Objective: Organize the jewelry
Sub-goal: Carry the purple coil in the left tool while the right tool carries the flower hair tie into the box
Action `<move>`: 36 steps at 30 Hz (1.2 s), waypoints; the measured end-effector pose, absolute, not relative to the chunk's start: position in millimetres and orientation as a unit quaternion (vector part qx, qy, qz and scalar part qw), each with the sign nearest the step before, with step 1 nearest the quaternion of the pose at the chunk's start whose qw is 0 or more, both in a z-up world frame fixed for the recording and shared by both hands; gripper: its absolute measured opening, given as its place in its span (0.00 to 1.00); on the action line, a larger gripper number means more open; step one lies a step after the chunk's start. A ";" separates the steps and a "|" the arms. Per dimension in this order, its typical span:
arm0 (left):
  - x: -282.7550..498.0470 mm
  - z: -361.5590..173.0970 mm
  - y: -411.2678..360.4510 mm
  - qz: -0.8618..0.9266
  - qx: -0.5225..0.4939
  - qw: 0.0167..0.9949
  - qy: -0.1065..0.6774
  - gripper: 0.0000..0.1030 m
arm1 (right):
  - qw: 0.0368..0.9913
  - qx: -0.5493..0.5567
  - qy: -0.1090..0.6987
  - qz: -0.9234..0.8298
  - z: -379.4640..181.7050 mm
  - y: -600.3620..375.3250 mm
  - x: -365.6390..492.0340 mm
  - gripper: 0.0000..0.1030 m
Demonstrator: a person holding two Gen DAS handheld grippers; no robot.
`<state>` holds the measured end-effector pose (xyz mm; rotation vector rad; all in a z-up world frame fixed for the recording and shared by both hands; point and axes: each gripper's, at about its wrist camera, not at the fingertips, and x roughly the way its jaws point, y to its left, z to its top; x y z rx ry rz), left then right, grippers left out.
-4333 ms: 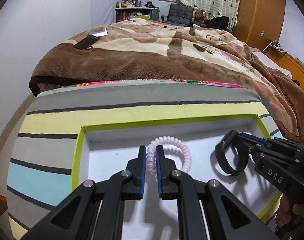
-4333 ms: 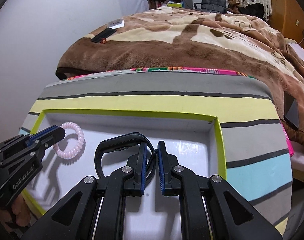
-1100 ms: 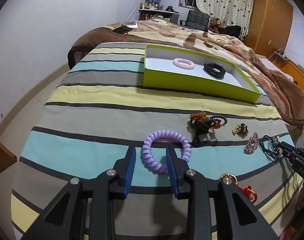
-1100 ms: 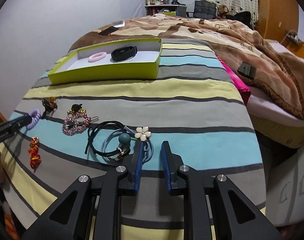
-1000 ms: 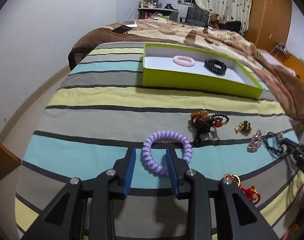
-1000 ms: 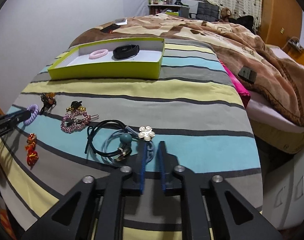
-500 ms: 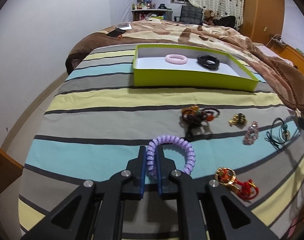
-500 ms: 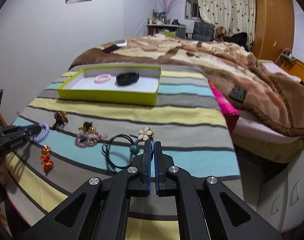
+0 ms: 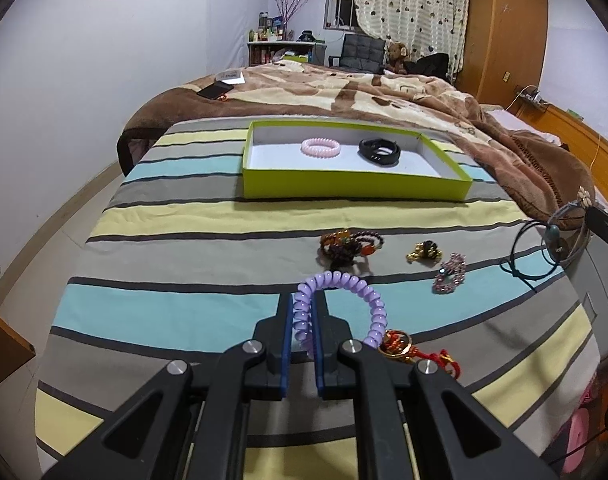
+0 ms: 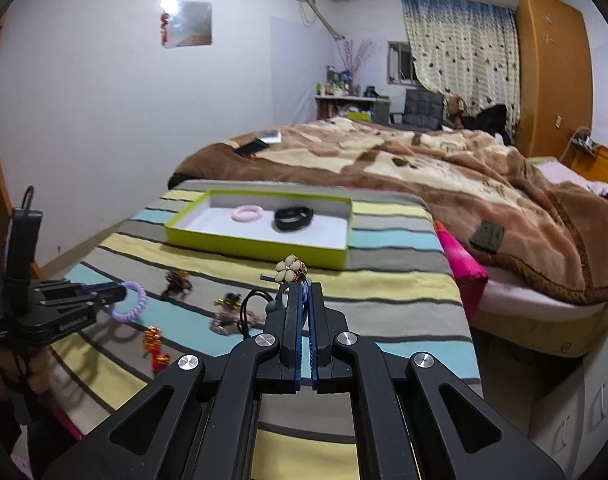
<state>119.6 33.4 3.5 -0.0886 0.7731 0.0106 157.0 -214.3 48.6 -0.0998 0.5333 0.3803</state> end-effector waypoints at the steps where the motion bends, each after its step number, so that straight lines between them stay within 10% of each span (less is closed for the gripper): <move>1: 118.8 4.1 32.5 0.004 -0.044 0.926 0.375 0.09 | 0.946 -0.055 0.258 0.190 48.3 -211.3 155.0 0.02; 15: 114.1 0.0 27.8 -0.011 -0.049 0.925 0.377 0.09 | 0.914 -0.112 0.346 0.180 -22.6 -192.6 163.3 0.02; 36: 111.1 20.5 18.3 -0.027 -0.049 0.934 0.353 0.09 | 0.938 -0.033 0.299 0.172 22.6 -217.0 168.3 0.02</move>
